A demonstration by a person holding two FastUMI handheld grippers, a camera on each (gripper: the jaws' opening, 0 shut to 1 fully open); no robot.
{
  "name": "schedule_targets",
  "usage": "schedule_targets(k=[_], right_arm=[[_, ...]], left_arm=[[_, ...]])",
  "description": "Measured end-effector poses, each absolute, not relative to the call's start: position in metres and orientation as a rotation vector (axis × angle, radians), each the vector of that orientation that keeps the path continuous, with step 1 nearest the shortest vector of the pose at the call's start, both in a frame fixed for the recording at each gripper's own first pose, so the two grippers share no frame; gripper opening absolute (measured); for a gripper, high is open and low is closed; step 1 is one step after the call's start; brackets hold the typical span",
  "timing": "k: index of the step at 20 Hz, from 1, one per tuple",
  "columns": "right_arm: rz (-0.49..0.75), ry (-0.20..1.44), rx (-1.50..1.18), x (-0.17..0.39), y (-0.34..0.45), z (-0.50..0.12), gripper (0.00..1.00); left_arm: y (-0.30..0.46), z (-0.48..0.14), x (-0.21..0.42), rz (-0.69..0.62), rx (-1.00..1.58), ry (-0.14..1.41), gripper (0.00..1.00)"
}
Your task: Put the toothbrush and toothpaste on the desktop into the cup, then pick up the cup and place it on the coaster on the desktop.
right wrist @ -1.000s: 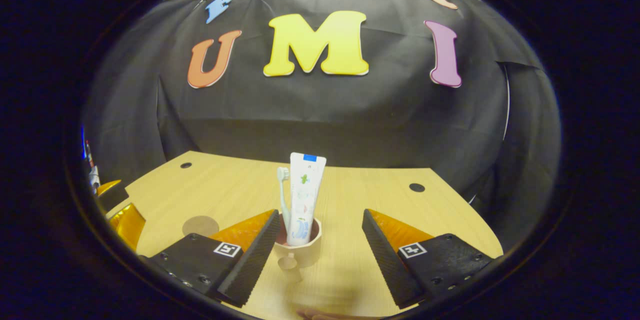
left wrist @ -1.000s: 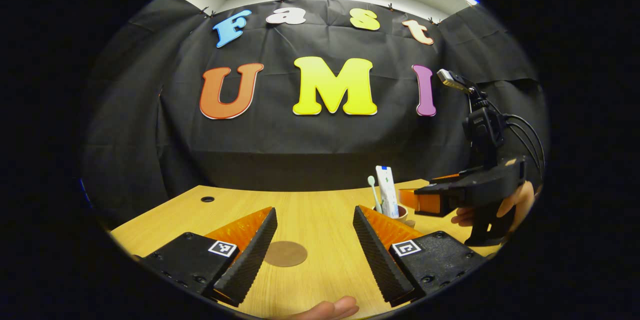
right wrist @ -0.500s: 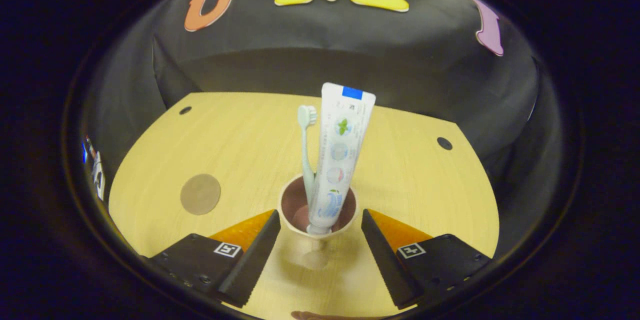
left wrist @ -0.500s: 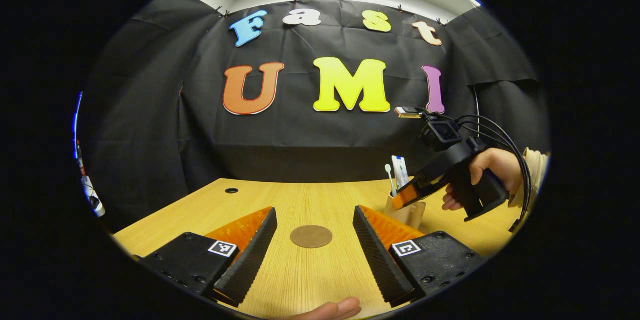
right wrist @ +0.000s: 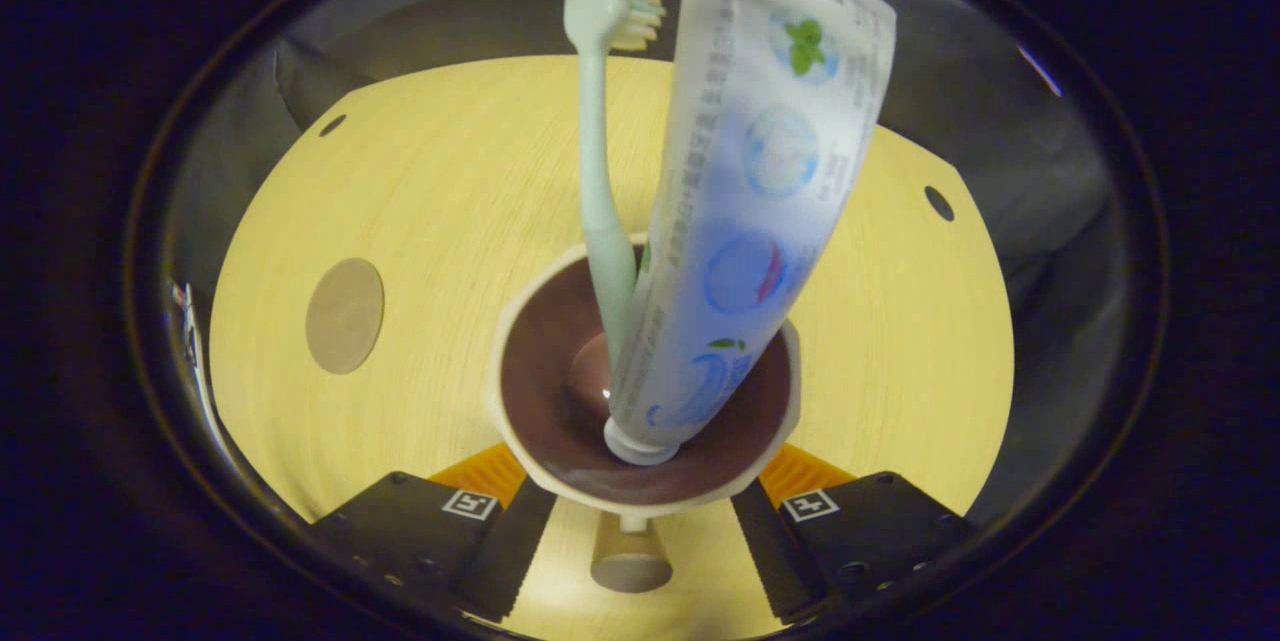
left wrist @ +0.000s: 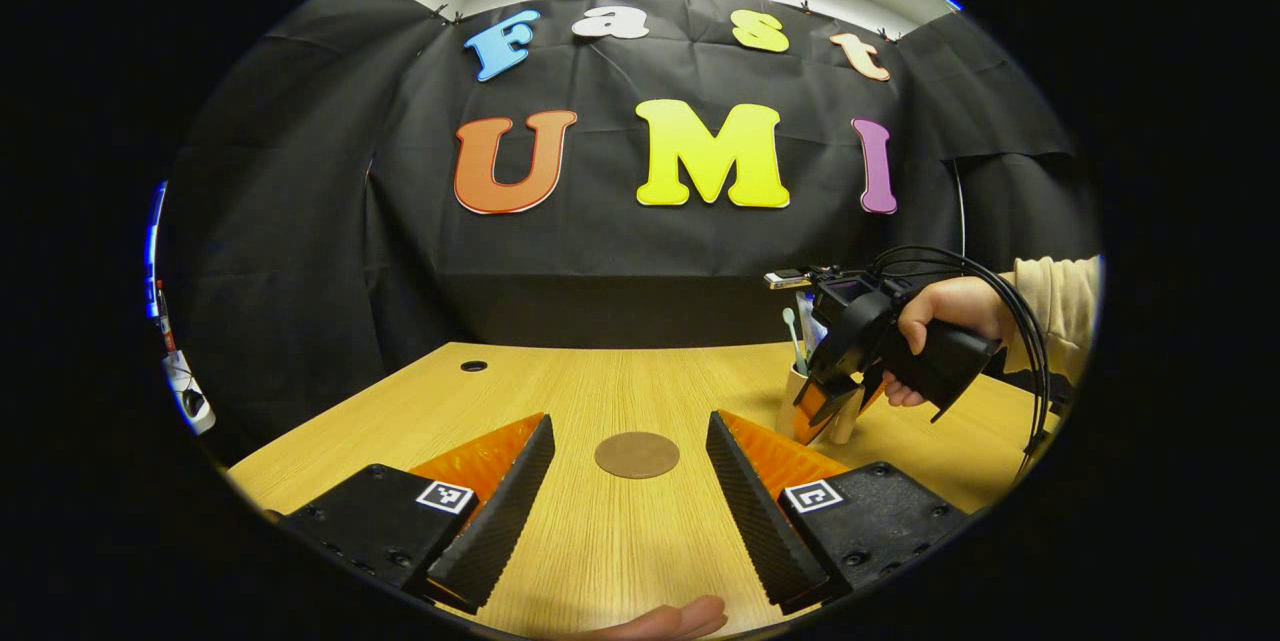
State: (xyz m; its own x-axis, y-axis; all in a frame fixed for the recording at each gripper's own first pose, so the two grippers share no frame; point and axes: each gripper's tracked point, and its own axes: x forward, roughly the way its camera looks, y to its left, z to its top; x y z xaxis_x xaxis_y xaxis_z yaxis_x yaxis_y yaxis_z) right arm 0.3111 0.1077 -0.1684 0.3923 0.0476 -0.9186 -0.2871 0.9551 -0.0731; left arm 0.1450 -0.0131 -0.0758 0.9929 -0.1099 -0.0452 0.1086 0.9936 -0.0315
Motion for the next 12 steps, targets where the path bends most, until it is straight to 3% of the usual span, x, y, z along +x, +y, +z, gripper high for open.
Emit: schedule_targets(k=[6, 11, 12], right_arm=[[0.232, 1.184, -0.265, 0.309, 0.108, -0.176, 0.67], [0.229, 1.189, -0.284, 0.307, 0.111, -0.176, 0.61], [0.226, 1.19, -0.274, 0.307, 0.116, -0.173, 0.46]], left_arm=[[-0.017, -0.089, 0.145, -0.123, -0.059, 0.089, 0.97], [-0.019, -0.097, 0.144, -0.131, -0.071, 0.114, 0.97], [-0.019, -0.097, 0.144, -0.13, -0.07, 0.116, 0.97]])
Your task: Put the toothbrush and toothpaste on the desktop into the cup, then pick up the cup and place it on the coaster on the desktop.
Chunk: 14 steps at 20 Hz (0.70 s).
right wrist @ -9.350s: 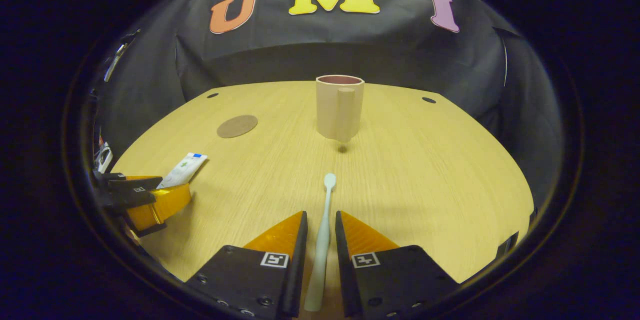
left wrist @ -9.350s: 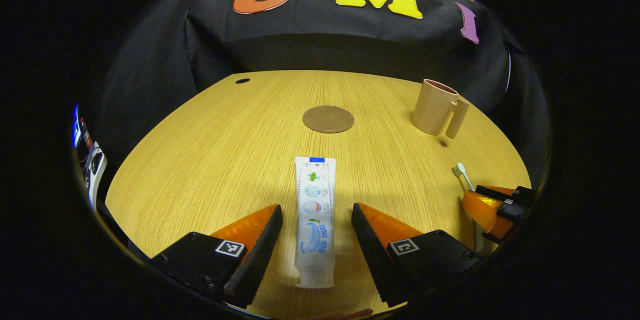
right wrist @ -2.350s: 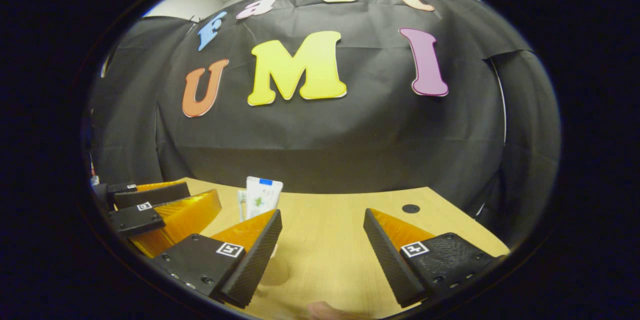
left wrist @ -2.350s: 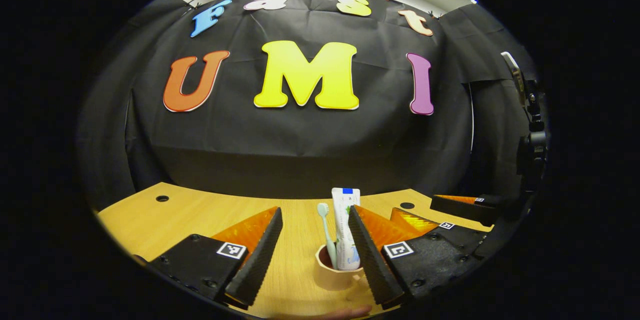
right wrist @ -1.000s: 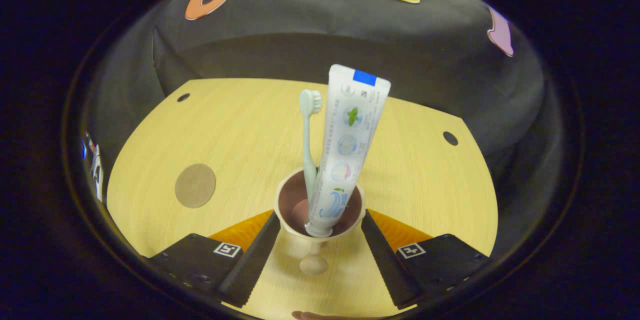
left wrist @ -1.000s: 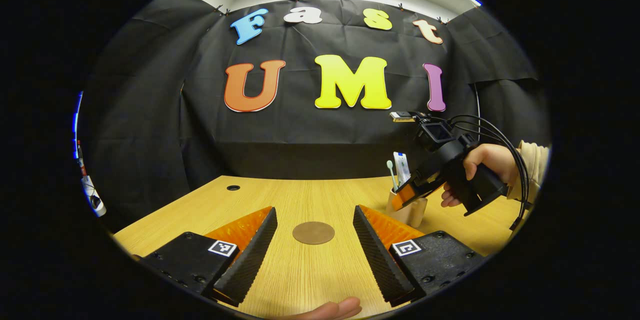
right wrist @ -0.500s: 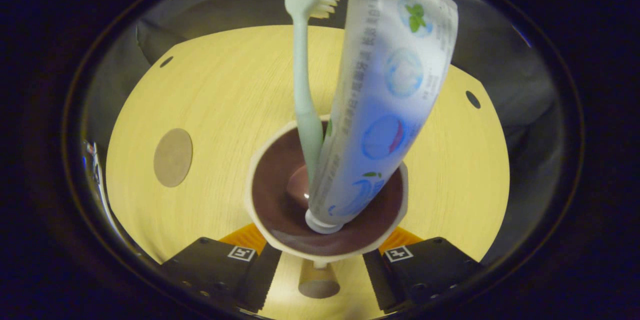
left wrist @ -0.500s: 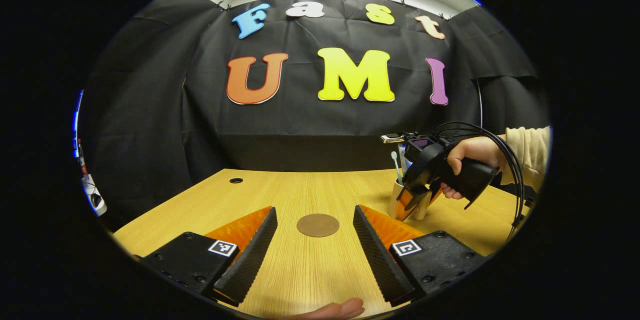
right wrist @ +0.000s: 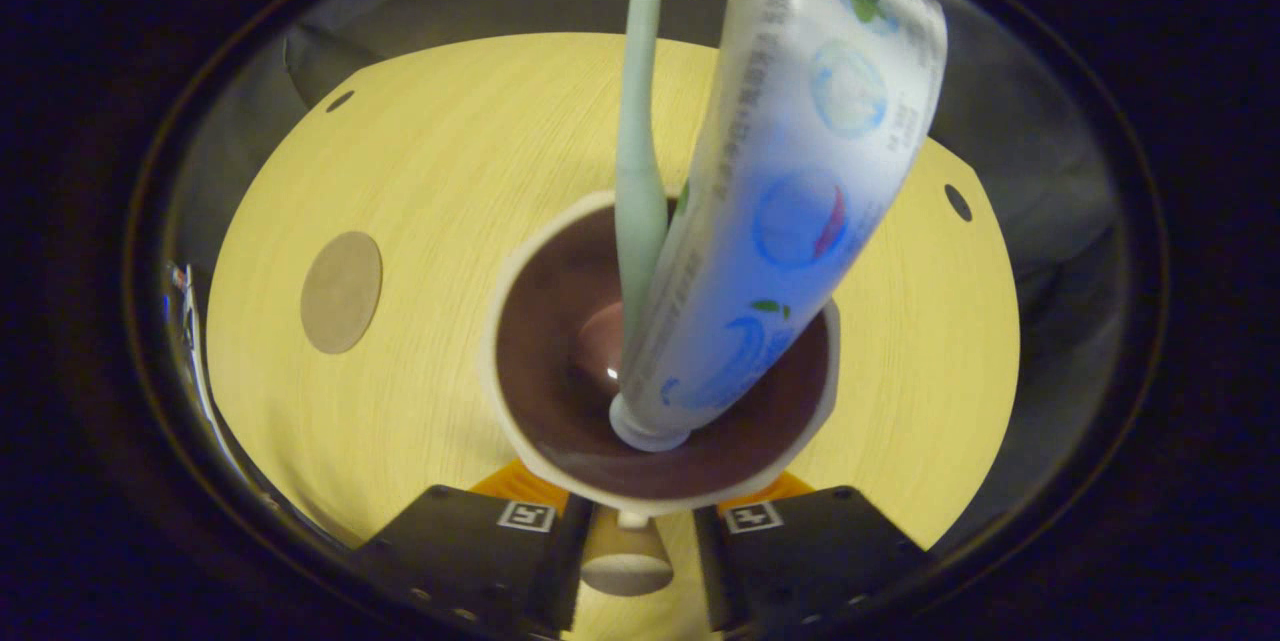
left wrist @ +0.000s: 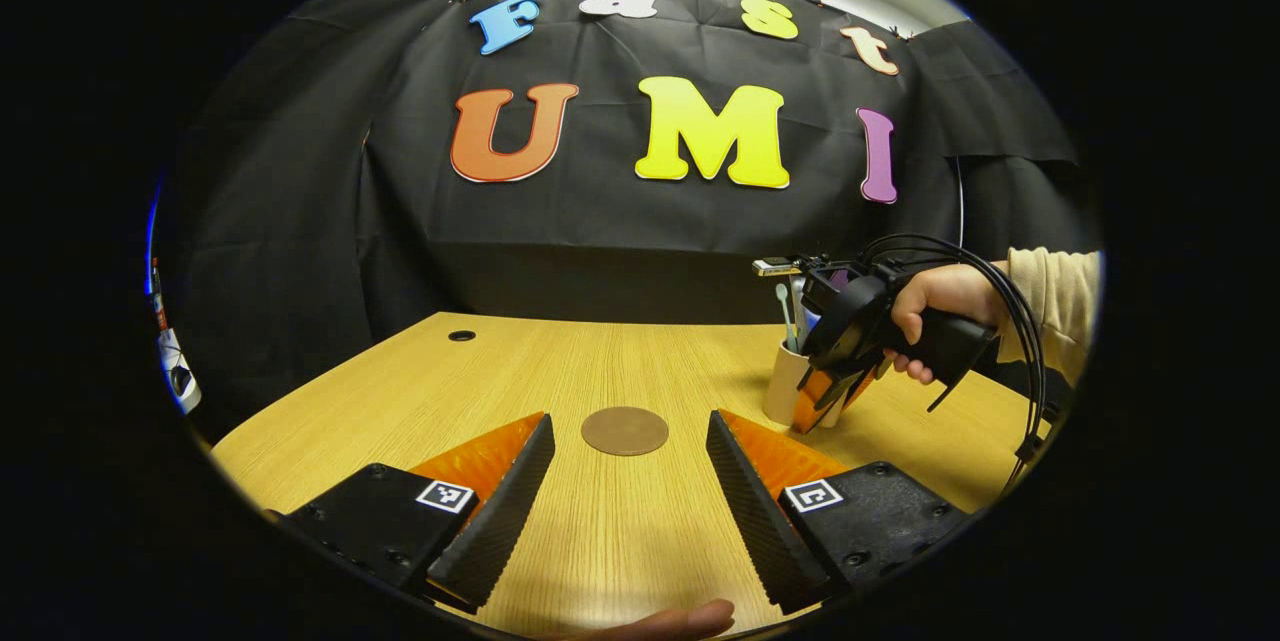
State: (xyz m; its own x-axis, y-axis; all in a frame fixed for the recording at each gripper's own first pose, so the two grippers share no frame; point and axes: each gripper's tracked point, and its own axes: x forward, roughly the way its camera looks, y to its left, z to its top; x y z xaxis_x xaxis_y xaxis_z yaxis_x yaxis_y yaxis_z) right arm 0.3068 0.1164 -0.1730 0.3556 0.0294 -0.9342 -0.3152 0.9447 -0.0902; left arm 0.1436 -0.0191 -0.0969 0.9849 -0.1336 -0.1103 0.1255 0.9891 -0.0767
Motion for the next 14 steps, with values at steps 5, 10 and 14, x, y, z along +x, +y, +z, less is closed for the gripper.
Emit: schedule_targets(k=[5, 10, 14], right_arm=[[0.235, 1.202, -0.248, 0.304, 0.108, -0.173, 0.29], [0.201, 1.178, -0.209, 0.302, 0.104, -0.17, 0.28], [0.201, 1.139, -0.176, 0.303, 0.098, -0.155, 0.27]], left_arm=[[-0.02, -0.1, 0.142, -0.13, -0.064, 0.115, 0.97], [-0.017, -0.101, 0.14, -0.127, -0.038, 0.108, 0.97], [-0.013, -0.106, 0.138, -0.125, -0.048, 0.116, 0.97]])
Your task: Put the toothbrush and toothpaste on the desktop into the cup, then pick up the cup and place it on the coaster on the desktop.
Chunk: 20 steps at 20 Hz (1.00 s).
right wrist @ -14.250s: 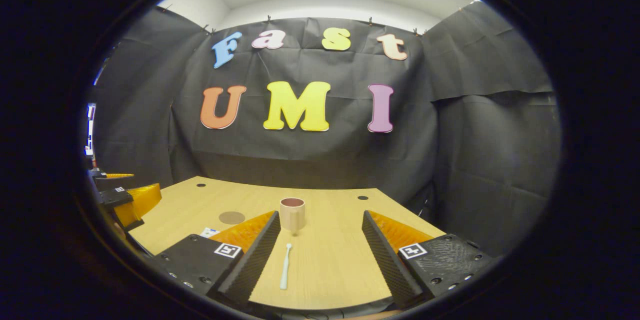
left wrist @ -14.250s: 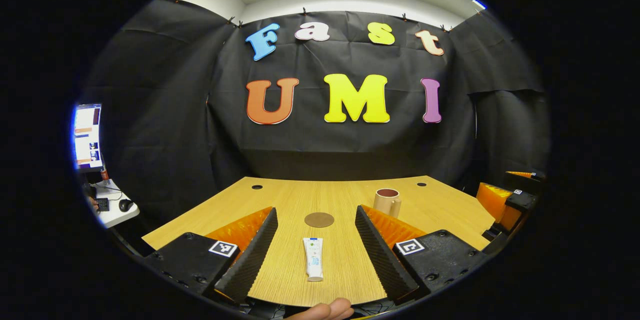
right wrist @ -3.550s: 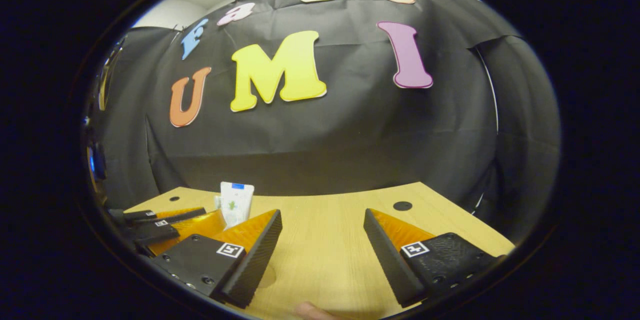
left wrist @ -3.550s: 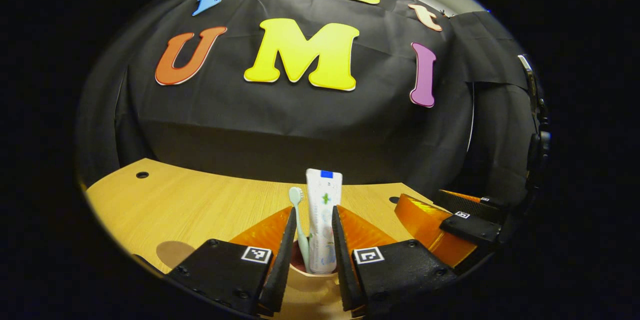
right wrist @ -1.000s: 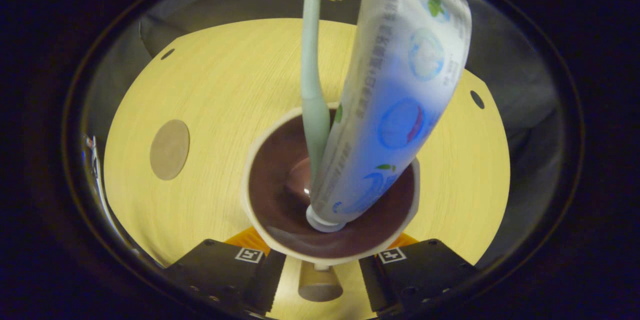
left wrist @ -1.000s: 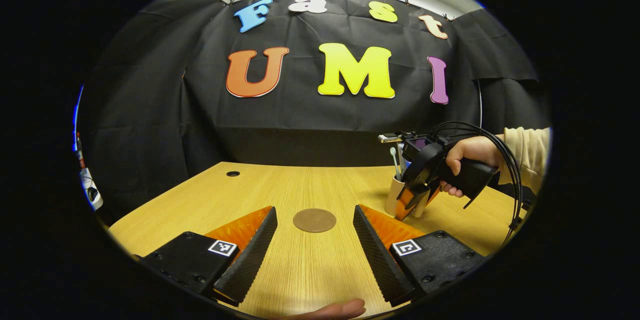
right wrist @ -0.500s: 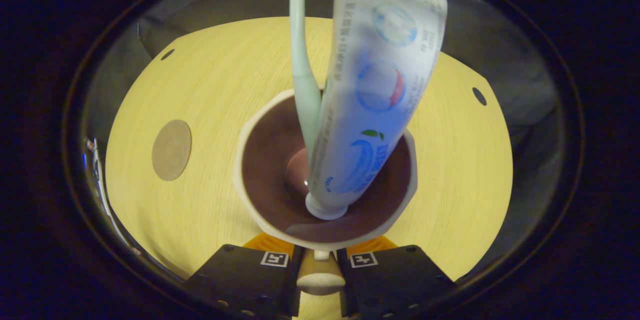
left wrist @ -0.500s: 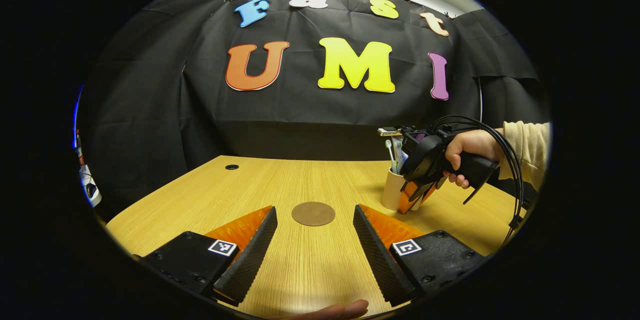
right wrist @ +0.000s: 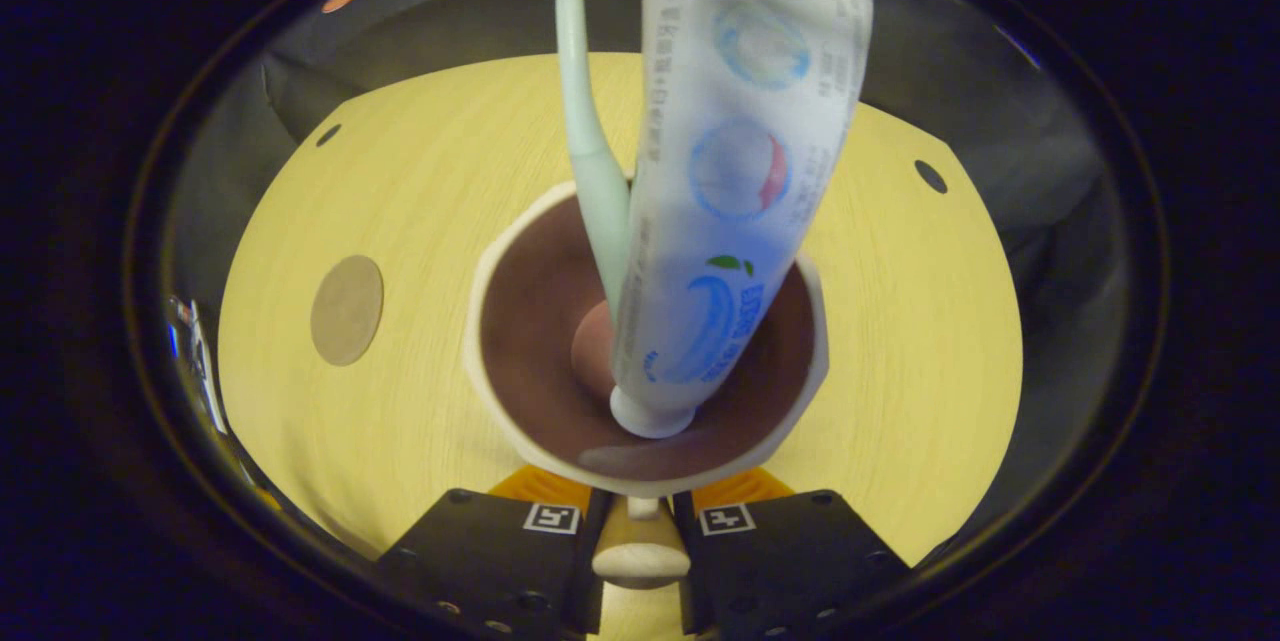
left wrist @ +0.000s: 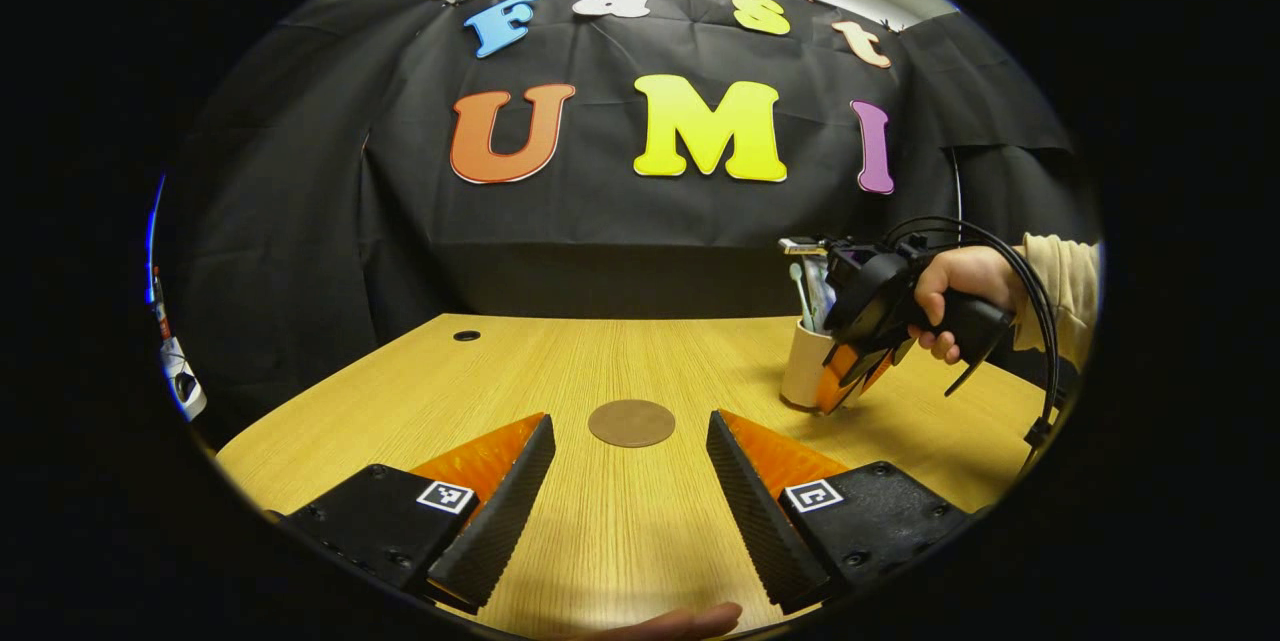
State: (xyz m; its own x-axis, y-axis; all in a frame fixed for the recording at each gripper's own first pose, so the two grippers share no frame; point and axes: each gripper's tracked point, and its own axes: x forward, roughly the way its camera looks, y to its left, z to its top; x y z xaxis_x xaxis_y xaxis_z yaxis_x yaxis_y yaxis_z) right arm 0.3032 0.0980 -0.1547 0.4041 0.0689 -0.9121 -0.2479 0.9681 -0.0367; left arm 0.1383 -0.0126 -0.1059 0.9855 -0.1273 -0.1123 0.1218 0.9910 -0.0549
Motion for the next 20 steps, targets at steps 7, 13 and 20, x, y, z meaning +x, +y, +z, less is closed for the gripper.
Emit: schedule_targets(k=[7, 13, 20], right_arm=[[0.273, 1.077, -0.224, 0.299, 0.118, -0.135, 0.28], [0.395, 1.058, -0.31, 0.303, 0.146, -0.138, 0.28], [0.492, 1.086, -0.379, 0.303, 0.159, -0.151, 0.28]], left_arm=[[-0.004, -0.103, 0.131, -0.122, -0.062, 0.099, 0.97], [0.005, -0.099, 0.116, -0.121, -0.042, 0.062, 0.97], [0.022, -0.097, 0.099, -0.115, -0.046, 0.039, 0.97]])
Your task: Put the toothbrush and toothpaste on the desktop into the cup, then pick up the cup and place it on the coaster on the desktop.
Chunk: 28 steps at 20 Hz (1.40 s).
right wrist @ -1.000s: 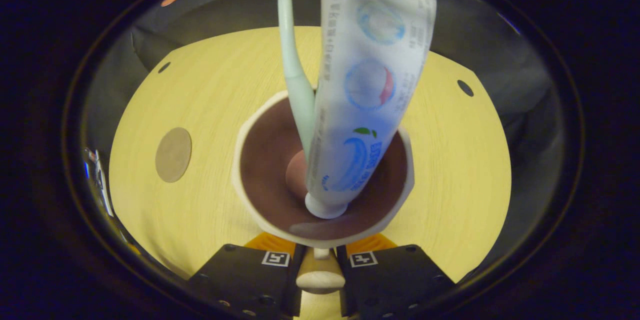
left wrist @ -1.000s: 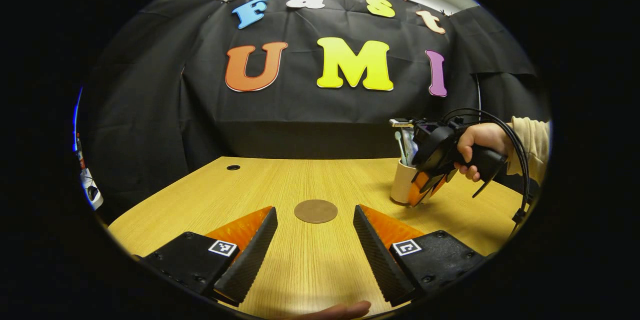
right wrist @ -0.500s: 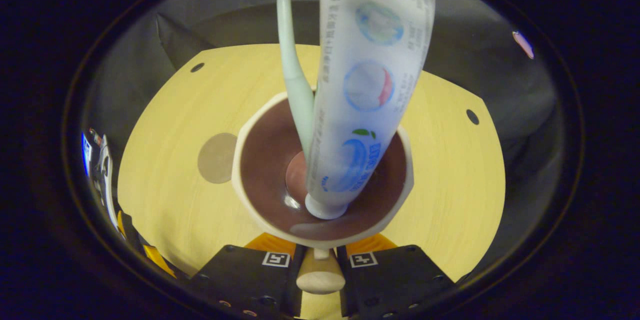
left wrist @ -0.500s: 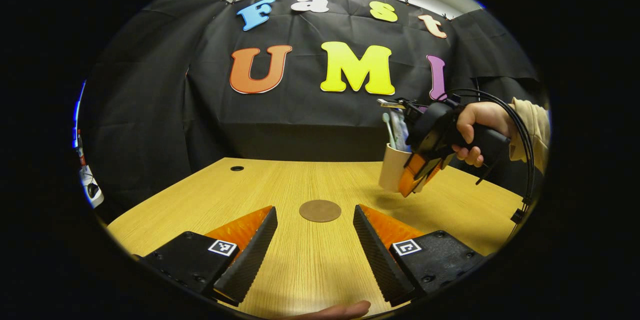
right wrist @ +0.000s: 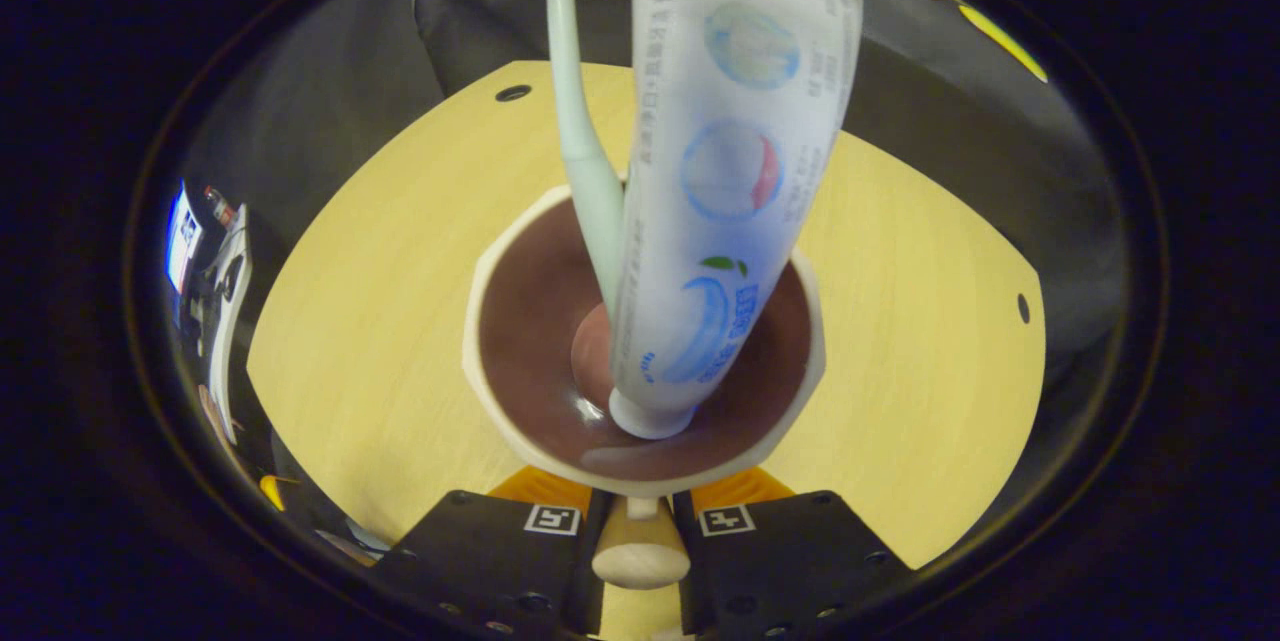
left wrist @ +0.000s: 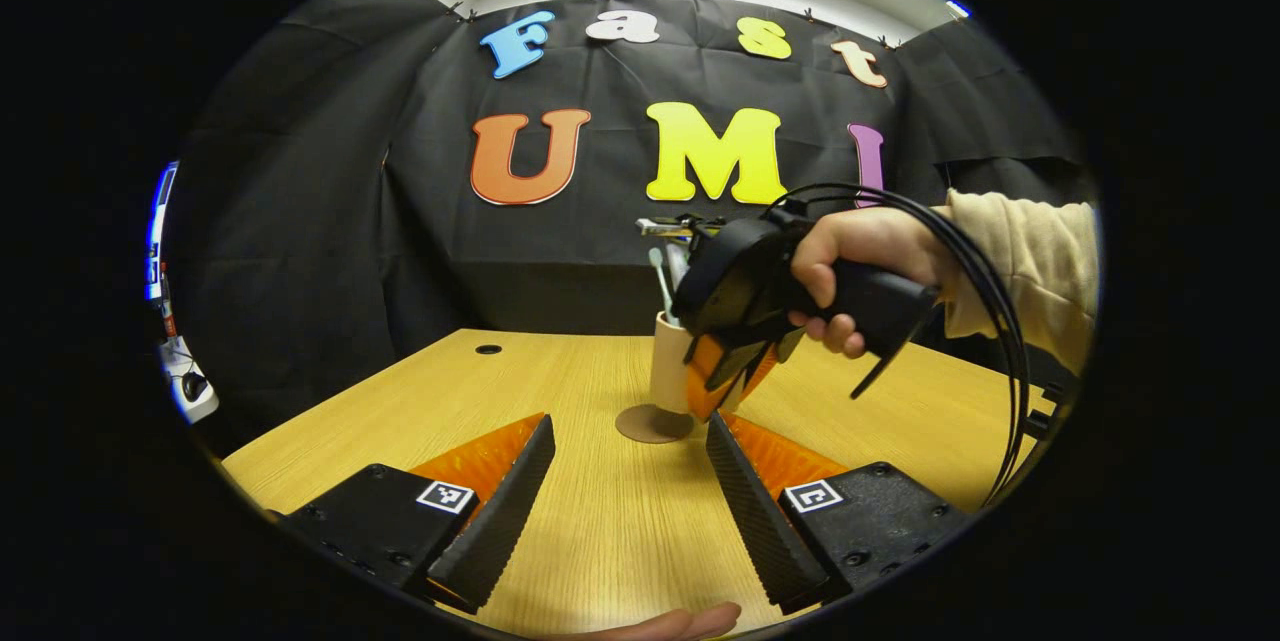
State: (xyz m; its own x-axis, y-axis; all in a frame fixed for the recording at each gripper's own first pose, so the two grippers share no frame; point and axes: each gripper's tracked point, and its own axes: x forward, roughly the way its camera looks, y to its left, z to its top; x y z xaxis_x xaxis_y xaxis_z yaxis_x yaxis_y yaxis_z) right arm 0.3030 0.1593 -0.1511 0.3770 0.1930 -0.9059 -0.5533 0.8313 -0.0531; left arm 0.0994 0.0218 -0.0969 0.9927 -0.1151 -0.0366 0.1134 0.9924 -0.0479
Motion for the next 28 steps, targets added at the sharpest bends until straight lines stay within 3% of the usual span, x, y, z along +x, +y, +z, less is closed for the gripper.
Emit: schedule_targets(k=[10, 14, 15, 16, 18, 20, 21, 22, 26, 28], right_arm=[[0.424, 1.145, -0.414, 0.316, 0.171, -0.149, 0.28], [0.449, 1.138, -0.438, 0.318, 0.166, -0.147, 0.3], [0.458, 1.138, -0.429, 0.316, 0.168, -0.146, 0.36], [0.468, 1.137, -0.423, 0.311, 0.17, -0.148, 0.6], [0.497, 1.129, -0.405, 0.304, 0.169, -0.148, 0.72], [0.505, 1.091, -0.39, 0.3, 0.172, -0.145, 0.78], [0.518, 1.069, -0.382, 0.297, 0.17, -0.141, 0.84], [0.531, 1.054, -0.364, 0.293, 0.169, -0.132, 0.99], [0.58, 0.948, -0.243, 0.272, 0.157, -0.088, 0.98], [0.564, 0.807, -0.271, 0.27, 0.133, -0.056, 0.98]], left_arm=[[0.03, -0.103, 0.088, -0.124, -0.074, 0.046, 0.97], [0.026, -0.108, 0.088, -0.125, -0.079, 0.065, 0.97], [0.025, -0.109, 0.088, -0.121, -0.072, 0.07, 0.97], [0.025, -0.112, 0.087, -0.117, -0.064, 0.076, 0.97], [0.023, -0.117, 0.086, -0.112, -0.049, 0.088, 0.97], [0.02, -0.119, 0.084, -0.111, -0.037, 0.095, 0.97], [0.017, -0.119, 0.083, -0.113, -0.032, 0.096, 0.97], [0.015, -0.118, 0.082, -0.112, -0.027, 0.096, 0.97], [0.009, -0.111, 0.08, -0.103, -0.02, 0.087, 0.97], [0.005, -0.105, 0.076, -0.099, -0.021, 0.076, 0.97]])
